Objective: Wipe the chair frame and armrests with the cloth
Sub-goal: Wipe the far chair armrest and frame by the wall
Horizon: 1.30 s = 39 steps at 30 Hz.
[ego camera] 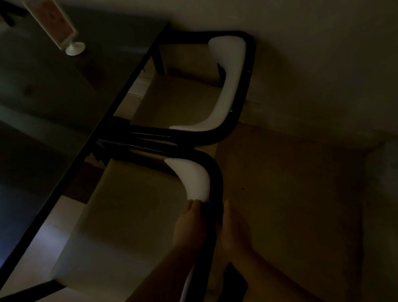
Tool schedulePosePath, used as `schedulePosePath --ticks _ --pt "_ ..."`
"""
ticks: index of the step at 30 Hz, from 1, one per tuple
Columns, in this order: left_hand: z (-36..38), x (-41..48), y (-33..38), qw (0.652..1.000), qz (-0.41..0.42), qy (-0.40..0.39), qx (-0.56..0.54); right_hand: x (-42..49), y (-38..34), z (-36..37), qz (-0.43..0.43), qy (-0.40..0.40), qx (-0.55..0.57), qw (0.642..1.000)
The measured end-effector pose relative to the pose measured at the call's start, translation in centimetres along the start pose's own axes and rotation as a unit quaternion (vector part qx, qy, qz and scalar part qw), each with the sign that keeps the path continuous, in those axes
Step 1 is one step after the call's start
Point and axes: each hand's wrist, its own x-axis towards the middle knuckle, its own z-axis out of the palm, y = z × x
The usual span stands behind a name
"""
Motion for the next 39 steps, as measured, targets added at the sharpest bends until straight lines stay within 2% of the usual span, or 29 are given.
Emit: schedulePosePath --ticks 5,10,19,22,26,30,35,39 --pt "0.0 6.7 2.3 0.999 0.015 0.037 0.015 6.7 -0.8 -2.1 0.020 0.001 0.034 0.999" --pt "0.2 10.2 2.8 0.999 0.003 0.049 0.009 10.4 -1.7 -3.7 -0.020 0.000 -0.089 0.996" --pt "-0.3 14.0 3.4 0.998 0.013 0.069 -0.004 14.9 -2.3 -4.1 -0.017 -0.022 -0.148 0.989" --pt "-0.5 14.3 3.2 0.998 0.018 0.056 -0.004 15.4 -2.6 -4.5 0.004 -0.055 -0.085 0.995" --pt "-1.6 14.9 3.5 1.000 0.003 0.012 -0.012 15.8 -2.8 -5.8 -0.036 -0.081 -0.068 0.994" --pt "-3.0 15.4 4.7 0.998 0.015 0.012 -0.058 16.5 -2.5 -8.3 -0.039 -0.129 -0.034 0.990" --pt "-4.6 19.0 8.2 0.994 0.067 0.027 -0.084 18.5 -2.7 -12.0 -0.008 -0.094 0.035 0.995" --pt "-5.2 23.0 10.2 0.995 0.081 -0.009 -0.064 21.3 -3.6 -13.5 0.026 -0.072 0.054 0.996"
